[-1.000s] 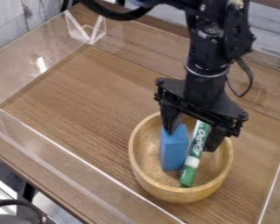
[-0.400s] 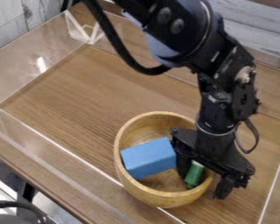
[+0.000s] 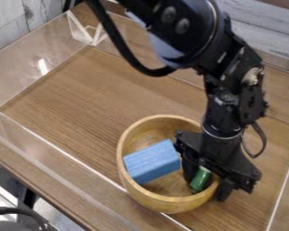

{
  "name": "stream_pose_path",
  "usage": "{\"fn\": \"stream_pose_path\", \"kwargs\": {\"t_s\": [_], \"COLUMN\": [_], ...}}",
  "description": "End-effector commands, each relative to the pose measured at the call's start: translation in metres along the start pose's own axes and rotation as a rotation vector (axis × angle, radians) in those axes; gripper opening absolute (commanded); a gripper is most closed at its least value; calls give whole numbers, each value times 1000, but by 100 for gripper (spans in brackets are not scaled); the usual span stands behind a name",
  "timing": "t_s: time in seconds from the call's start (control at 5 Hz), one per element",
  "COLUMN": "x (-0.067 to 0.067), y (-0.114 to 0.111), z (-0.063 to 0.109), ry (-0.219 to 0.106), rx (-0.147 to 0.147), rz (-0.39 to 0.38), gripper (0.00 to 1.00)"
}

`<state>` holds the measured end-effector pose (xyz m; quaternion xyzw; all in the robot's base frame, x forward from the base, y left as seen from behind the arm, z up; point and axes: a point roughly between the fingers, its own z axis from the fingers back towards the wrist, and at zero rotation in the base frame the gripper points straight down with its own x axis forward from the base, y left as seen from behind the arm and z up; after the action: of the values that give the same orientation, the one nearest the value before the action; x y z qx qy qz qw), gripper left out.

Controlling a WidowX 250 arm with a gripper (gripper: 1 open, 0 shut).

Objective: Remove the green marker from inside the brown bowl and put it on the table

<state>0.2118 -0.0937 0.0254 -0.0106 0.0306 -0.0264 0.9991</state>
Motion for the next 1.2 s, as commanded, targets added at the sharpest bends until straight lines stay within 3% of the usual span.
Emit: {"fn": "stream_pose_path", "kwargs": {"t_s": [0.0,1.0], "x": [2,2], "y": [1,4], "z": [3,8], "ry": [-15,-21], "rx": [3,27], "rz": [-11,-53], "gripper": [0,0]}}
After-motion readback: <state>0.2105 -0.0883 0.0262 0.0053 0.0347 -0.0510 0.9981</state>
